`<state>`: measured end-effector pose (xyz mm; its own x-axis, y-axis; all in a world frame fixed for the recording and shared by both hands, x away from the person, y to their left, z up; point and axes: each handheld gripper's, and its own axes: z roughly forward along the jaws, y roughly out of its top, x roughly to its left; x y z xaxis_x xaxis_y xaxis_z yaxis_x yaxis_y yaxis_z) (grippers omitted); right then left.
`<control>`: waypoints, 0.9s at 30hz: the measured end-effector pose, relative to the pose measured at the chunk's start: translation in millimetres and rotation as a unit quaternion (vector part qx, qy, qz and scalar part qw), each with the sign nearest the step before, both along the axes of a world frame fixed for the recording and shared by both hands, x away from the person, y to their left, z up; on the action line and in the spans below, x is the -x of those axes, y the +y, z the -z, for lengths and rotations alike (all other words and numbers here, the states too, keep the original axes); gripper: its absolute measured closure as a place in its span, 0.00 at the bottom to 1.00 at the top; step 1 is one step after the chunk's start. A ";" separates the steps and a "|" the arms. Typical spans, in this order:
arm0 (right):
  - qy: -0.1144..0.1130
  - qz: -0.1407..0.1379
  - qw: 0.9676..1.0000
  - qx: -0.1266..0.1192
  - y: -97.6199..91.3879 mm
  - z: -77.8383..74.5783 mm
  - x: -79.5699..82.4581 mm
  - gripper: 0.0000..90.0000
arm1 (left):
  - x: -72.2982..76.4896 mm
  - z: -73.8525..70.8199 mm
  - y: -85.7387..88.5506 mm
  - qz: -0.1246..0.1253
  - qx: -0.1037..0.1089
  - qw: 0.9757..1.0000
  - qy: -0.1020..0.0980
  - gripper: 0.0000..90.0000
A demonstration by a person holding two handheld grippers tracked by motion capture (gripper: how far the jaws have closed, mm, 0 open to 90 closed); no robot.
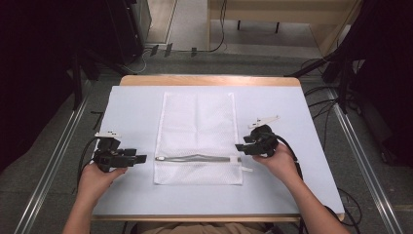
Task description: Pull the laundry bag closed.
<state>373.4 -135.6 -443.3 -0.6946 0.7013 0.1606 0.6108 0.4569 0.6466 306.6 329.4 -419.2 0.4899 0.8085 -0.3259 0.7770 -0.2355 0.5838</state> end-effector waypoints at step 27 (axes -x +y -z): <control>-0.004 -0.046 0.999 -0.001 48.4 -6.9 5.0 0.63 | -1.8 -0.1 0.1 0.002 0.019 1.000 -0.004 0.41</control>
<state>368.4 -87.2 -436.4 -0.7577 0.6337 0.1561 0.5604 0.5092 0.6532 308.4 329.6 -419.1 0.4957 0.7939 -0.3521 0.7714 -0.2162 0.5985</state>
